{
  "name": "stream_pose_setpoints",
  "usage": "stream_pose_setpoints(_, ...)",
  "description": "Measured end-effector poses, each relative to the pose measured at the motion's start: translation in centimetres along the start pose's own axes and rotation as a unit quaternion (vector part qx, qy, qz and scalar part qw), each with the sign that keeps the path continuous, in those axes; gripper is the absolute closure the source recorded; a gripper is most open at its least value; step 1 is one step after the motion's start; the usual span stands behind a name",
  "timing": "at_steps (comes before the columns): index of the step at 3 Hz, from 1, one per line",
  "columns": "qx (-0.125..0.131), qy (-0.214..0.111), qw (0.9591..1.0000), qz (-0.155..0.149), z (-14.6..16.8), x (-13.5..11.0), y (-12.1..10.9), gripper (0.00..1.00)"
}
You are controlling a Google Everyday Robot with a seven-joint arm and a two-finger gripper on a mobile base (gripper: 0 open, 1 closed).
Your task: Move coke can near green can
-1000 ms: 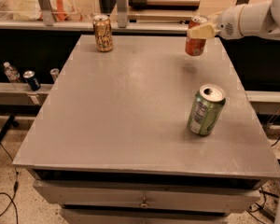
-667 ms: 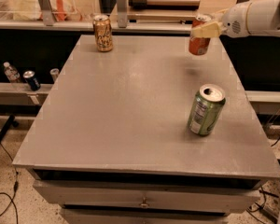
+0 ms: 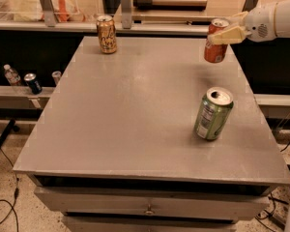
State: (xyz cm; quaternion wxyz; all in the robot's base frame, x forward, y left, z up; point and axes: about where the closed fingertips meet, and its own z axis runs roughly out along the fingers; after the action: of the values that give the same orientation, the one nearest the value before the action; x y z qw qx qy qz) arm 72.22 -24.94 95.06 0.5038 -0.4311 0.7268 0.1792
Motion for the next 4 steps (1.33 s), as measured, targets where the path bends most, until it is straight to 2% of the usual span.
stream_pose_setpoints(1, -0.037, -0.005, 0.9992, -0.013, -2.1, 0.9, 1.2, 1.0)
stream_pose_setpoints(2, -0.064, -0.011, 0.9976, -0.024, -4.6, 1.6, 2.4, 1.0)
stream_pose_setpoints(3, -0.064, -0.011, 0.9976, -0.024, -4.6, 1.6, 2.4, 1.0)
stream_pose_setpoints(4, -0.064, -0.006, 0.9977, -0.024, -6.1, 2.0, 2.9, 1.0)
